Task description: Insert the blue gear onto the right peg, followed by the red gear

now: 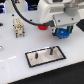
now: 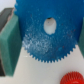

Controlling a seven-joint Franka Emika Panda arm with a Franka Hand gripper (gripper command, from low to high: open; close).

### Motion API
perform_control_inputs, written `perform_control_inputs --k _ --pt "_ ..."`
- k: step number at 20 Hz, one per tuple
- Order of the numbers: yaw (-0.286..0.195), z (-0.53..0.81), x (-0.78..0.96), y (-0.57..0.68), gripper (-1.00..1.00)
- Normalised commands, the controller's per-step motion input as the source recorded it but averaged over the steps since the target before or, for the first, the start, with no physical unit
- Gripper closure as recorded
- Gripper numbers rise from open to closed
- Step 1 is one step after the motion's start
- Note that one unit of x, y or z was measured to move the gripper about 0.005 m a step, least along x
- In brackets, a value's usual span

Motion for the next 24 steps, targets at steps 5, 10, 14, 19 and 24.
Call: perform_control_inputs --k 5,10,14,19,24 --pt "0.000 0.48 0.60 -0.26 1.00" --pt "0.000 0.47 0.61 -0.34 1.00" --pt "0.000 0.39 0.62 -0.36 1.00" --pt "0.000 0.28 0.61 -0.35 1.00" --pt "0.000 0.13 0.62 -0.31 1.00"
